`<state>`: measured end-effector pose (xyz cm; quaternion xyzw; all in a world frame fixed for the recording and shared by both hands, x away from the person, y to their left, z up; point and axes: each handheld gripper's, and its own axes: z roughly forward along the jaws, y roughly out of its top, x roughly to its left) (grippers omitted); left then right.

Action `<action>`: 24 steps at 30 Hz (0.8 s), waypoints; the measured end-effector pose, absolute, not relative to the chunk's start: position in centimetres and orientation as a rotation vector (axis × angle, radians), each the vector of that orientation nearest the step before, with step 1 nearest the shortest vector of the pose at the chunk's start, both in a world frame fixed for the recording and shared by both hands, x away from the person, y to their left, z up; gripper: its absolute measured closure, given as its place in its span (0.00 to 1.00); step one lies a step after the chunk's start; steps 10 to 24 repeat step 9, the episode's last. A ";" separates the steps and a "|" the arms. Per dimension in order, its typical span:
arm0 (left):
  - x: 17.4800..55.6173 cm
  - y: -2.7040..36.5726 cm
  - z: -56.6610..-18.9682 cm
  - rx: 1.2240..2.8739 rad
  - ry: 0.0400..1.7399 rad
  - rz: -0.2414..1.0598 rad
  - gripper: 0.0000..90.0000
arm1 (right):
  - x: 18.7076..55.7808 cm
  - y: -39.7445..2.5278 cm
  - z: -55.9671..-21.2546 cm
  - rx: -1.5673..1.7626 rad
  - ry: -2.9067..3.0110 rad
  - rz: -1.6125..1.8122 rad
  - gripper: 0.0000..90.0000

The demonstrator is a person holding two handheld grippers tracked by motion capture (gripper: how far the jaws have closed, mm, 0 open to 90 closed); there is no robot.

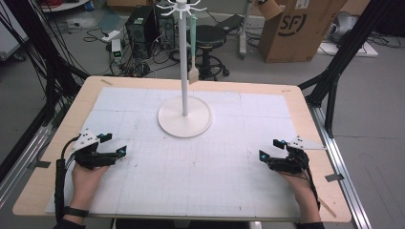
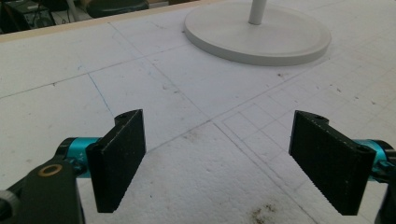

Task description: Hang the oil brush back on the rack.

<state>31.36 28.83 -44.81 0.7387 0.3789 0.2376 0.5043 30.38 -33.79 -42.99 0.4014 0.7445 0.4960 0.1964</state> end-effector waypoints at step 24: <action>31.4 28.8 -44.8 1.785 0.913 0.573 0.21 | 30.5 -33.8 -43.2 1.123 2.087 1.362 0.19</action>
